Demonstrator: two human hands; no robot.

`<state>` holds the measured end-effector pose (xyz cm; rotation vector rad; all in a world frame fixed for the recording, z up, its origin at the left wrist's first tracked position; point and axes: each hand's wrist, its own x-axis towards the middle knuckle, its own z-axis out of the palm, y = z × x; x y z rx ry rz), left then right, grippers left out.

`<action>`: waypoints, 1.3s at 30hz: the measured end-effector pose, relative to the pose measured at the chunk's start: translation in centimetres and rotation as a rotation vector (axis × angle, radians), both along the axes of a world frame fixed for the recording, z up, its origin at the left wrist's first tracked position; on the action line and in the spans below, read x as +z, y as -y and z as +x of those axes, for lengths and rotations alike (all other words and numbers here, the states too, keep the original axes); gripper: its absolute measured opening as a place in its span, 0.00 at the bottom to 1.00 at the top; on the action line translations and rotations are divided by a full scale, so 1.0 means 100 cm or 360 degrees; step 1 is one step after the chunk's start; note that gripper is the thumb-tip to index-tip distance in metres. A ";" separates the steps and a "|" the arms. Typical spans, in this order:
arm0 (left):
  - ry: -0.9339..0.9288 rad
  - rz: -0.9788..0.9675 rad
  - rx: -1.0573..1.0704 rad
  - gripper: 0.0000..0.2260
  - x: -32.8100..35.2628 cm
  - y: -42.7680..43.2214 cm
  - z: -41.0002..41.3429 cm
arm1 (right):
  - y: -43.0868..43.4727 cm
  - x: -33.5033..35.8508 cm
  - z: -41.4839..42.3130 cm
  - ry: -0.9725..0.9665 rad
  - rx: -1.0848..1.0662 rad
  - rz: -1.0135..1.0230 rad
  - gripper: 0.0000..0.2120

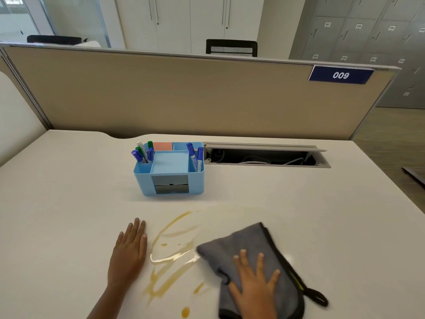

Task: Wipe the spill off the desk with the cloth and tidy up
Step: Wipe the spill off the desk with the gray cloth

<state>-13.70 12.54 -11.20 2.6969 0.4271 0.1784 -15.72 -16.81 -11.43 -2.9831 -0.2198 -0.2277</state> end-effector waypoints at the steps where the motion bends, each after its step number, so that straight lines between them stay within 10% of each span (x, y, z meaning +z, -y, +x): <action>1: 0.0000 0.0004 0.0001 0.37 0.000 0.000 0.000 | -0.015 0.002 0.004 0.0033 0.0049 -0.0059 0.28; 17: -0.0111 0.0143 0.0239 0.35 0.007 0.001 0.002 | 0.066 0.038 0.099 -0.0388 -0.0694 0.0231 0.28; 31: -0.0078 0.0185 0.0204 0.36 0.003 0.000 0.003 | -0.044 0.013 0.038 -0.0226 0.0467 -0.0100 0.29; 39: -0.0091 0.0178 0.0215 0.37 0.004 0.000 0.002 | 0.088 0.035 0.077 -0.0377 -0.0541 0.0159 0.29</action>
